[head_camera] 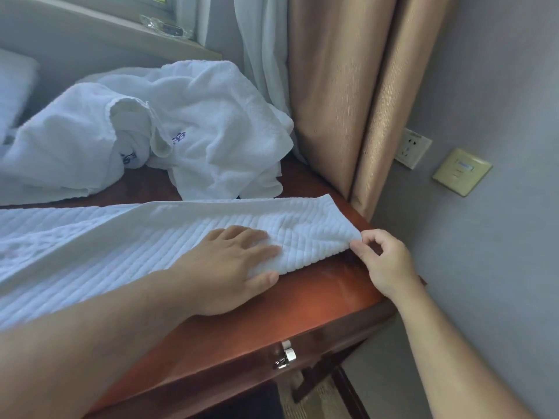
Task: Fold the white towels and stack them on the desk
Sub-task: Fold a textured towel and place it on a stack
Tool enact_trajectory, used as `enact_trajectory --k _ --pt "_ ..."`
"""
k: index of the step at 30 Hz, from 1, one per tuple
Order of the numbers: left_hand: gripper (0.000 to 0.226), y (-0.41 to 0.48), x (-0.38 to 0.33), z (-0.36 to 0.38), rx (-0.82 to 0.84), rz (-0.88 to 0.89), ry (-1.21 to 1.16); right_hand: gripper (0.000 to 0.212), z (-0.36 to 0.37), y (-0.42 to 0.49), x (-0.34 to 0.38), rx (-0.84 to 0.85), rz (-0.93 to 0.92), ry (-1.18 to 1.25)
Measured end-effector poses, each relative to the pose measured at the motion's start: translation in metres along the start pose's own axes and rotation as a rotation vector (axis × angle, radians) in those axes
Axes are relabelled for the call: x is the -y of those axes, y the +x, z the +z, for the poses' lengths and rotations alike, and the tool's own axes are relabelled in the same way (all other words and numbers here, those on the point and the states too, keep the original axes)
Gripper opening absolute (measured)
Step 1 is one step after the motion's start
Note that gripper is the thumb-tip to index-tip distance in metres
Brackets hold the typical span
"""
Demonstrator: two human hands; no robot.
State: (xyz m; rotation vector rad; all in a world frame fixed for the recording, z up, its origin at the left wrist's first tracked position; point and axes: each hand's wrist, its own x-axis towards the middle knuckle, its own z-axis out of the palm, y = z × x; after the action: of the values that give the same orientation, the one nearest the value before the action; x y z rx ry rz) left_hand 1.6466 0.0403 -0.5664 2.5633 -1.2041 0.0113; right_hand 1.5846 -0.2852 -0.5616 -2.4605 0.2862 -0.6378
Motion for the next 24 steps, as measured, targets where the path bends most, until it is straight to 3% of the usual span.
enact_trajectory --k 4,7,9,12,14,15,17,19,21,24 --pt "0.076 0.002 -0.001 -0.003 0.025 -0.007 -0.027 0.026 -0.008 0.022 -0.003 0.046 0.044 0.153" --pt "0.073 0.001 -0.001 -0.005 0.028 -0.015 -0.039 0.019 -0.008 0.029 -0.001 0.130 0.159 0.432" --pt "0.067 0.001 -0.001 -0.005 0.021 -0.012 -0.041 0.016 -0.008 0.032 0.002 0.174 0.249 0.450" --pt "0.064 0.001 -0.001 -0.006 0.029 0.000 -0.045 0.017 -0.003 0.037 0.008 0.164 0.314 0.308" --pt "0.063 0.002 0.001 -0.008 0.034 0.005 -0.072 0.007 0.001 0.039 0.018 0.090 0.362 0.156" --pt "0.061 0.003 0.003 -0.010 0.030 0.004 -0.096 0.013 0.003 0.040 0.023 0.029 0.382 0.039" --pt "0.054 0.003 0.008 -0.012 0.010 0.008 -0.149 0.020 0.007 0.039 0.038 -0.112 0.309 -0.212" --pt "0.045 0.003 0.013 -0.013 -0.022 0.022 -0.177 0.018 0.016 0.040 0.058 -0.141 0.112 -0.272" --pt "0.039 0.002 0.014 -0.015 -0.053 0.014 -0.207 0.026 0.031 0.040 0.081 0.045 -0.031 -0.222" --pt "0.041 -0.007 0.017 -0.019 -0.064 -0.030 -0.164 0.033 0.057 0.030 0.102 0.408 0.031 -0.214"
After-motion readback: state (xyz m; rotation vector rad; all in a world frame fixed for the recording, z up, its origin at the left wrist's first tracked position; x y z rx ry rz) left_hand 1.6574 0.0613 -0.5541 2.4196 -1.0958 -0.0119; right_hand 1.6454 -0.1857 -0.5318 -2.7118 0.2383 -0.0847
